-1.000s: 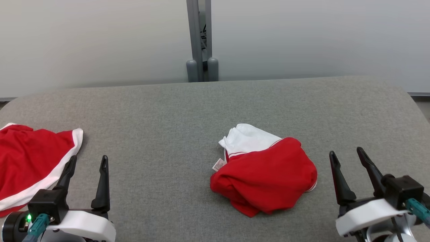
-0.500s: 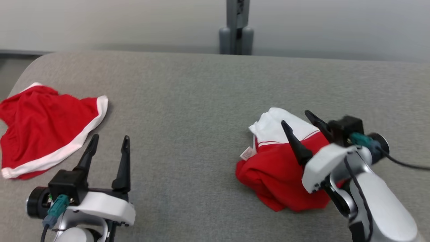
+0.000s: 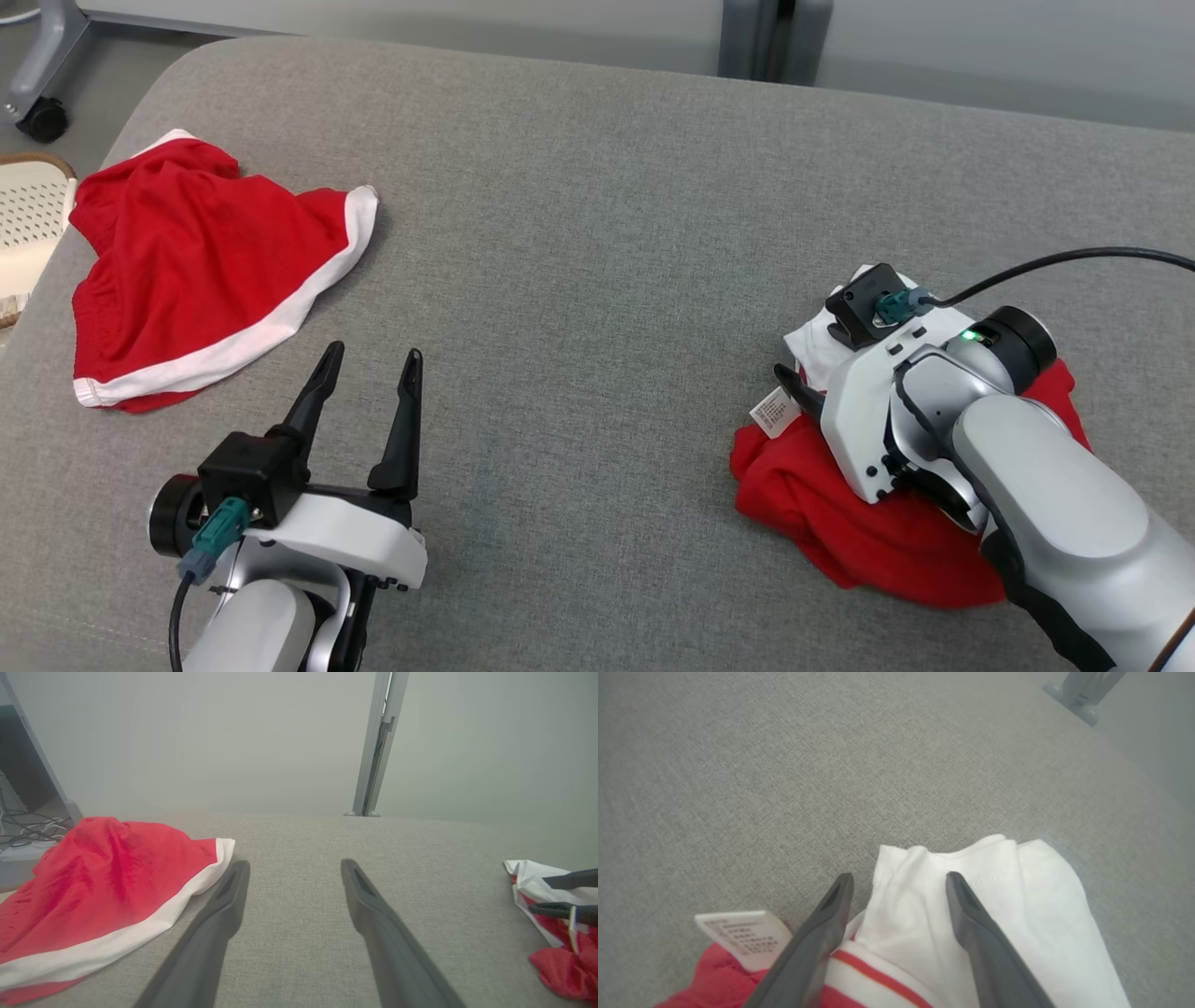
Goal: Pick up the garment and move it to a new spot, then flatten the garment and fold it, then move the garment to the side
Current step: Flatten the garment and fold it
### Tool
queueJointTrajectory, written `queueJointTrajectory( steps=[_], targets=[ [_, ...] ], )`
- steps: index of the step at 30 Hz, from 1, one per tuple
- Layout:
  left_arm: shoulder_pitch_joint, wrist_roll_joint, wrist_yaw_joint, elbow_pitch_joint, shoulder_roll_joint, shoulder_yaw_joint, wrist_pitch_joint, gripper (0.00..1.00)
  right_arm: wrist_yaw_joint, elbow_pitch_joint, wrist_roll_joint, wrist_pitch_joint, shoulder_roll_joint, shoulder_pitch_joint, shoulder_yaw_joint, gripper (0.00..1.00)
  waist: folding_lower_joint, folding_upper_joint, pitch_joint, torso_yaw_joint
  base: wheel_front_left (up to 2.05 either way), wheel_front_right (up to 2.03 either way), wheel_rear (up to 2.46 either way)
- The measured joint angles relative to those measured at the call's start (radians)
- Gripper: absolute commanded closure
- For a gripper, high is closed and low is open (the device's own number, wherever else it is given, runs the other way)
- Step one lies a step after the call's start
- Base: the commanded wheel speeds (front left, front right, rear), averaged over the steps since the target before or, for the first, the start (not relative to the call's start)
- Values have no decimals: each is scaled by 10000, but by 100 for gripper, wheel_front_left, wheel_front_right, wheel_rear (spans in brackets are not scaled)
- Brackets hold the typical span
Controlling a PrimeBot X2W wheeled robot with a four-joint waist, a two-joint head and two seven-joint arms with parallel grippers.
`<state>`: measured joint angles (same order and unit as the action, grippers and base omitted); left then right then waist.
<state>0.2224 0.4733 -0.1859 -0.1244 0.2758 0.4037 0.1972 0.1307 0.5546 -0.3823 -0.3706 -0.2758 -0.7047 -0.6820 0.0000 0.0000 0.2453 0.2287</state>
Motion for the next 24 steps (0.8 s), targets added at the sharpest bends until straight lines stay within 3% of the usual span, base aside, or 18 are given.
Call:
queueJointTrajectory(
  steps=[3, 4, 5, 6, 7, 14, 20, 21, 24],
  targets=[
    [159, 38, 86, -257, -54, -2, 117, 0, 0, 180, -226, -161, -127, -195, -424, 0, 0, 0, 88, 19, 0, 0, 0],
    [192, 42, 90, -336, -77, -4, 161, 0, 0, 236, -318, -157, -134, -249, -476, 19, 0, 0, 107, 9, 0, 0, 0],
    [238, 46, 104, -407, -94, -12, 194, 0, 0, 297, -360, -73, -142, -291, -479, 55, 0, 0, 128, -5, 0, 0, 0],
    [291, 61, 140, -474, -104, -21, 228, 0, 0, 372, -372, 56, -159, -315, -451, 74, 0, 0, 144, -22, 0, 0, 0],
    [319, 79, 178, -518, -119, -27, 255, 0, 0, 447, -405, 171, -184, -324, -387, 100, 0, 0, 152, -41, 0, 0, 0],
    [382, 84, 192, -732, -111, -142, 414, 0, 0, 282, -382, 1983, -98, -286, 836, 100, 0, 0, 192, -265, 0, 0, 0],
    [338, 36, 127, -769, 54, -293, 493, 0, 0, -779, -92, 3434, 188, 636, 2995, 100, 0, 0, 22, -668, 0, 0, 0],
    [338, 36, 127, -769, 54, -293, 493, 0, 0, -779, -92, 3434, 188, 636, 2995, 100, 0, 0, 22, -668, 0, 0, 0],
    [234, 35, 54, -715, 245, -359, 466, 0, 0, -1653, 215, 3818, 399, 1540, 4305, 100, 0, 0, -139, -929, 0, 0, 0]
  ],
)
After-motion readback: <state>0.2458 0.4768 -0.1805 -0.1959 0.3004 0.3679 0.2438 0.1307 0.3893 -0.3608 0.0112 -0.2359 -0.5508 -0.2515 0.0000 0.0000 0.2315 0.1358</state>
